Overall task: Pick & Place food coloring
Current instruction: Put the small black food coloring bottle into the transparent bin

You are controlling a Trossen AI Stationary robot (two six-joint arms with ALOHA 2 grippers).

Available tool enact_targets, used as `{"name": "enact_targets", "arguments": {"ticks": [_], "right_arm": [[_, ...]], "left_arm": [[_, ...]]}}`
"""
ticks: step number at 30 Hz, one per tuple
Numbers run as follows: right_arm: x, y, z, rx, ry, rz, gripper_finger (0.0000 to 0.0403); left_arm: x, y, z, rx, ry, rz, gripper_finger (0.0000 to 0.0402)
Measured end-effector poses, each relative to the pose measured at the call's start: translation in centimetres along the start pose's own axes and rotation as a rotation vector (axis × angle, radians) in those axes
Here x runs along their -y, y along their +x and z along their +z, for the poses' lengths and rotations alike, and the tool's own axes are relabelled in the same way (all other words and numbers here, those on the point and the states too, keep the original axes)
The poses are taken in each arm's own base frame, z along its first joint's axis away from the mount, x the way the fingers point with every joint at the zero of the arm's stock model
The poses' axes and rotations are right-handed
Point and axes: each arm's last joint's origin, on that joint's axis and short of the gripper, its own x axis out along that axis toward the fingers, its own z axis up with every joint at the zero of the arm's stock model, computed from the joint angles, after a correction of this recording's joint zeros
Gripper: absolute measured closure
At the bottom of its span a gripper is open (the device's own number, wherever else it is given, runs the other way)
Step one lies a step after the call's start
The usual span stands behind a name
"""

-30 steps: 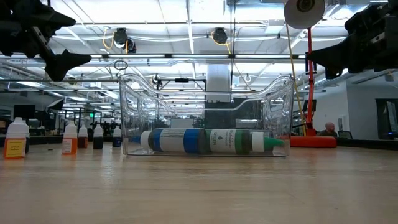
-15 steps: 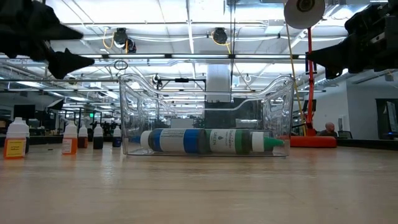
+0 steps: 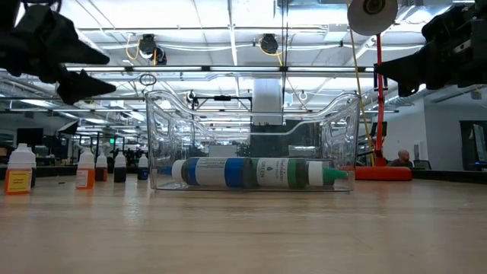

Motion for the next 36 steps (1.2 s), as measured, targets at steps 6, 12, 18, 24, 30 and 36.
{"name": "enact_targets", "arguments": {"ticks": [6, 12, 18, 24, 30, 36], "right_arm": [[0.0, 0.0, 0.0, 0.000, 0.000, 0.000, 0.0403], [0.0, 0.0, 0.0, 0.000, 0.000, 0.000, 0.0403], [0.0, 0.0, 0.0, 0.000, 0.000, 0.000, 0.0403], [0.0, 0.0, 0.0, 0.000, 0.000, 0.000, 0.0403], [0.0, 0.0, 0.0, 0.000, 0.000, -0.001, 0.0403], [0.0, 0.0, 0.0, 0.000, 0.000, -0.001, 0.0403]], "left_arm": [[0.4, 0.4, 3.4, -0.216, -0.153, 0.259, 0.0023], [1.6, 3.8, 8.3, -0.479, -0.095, 0.470, 0.0023], [1.3, 8.9, 11.3, -0.752, -0.092, 0.605, 0.0023], [-1.8, 13.5, 9.2, -1.014, -0.093, 0.696, 0.0023], [-3.7, 16.7, 6.9, -1.108, -0.097, 0.616, 0.0023], [-4.3, 18.1, 5.2, -1.175, -0.098, 0.588, 0.0023]]}}
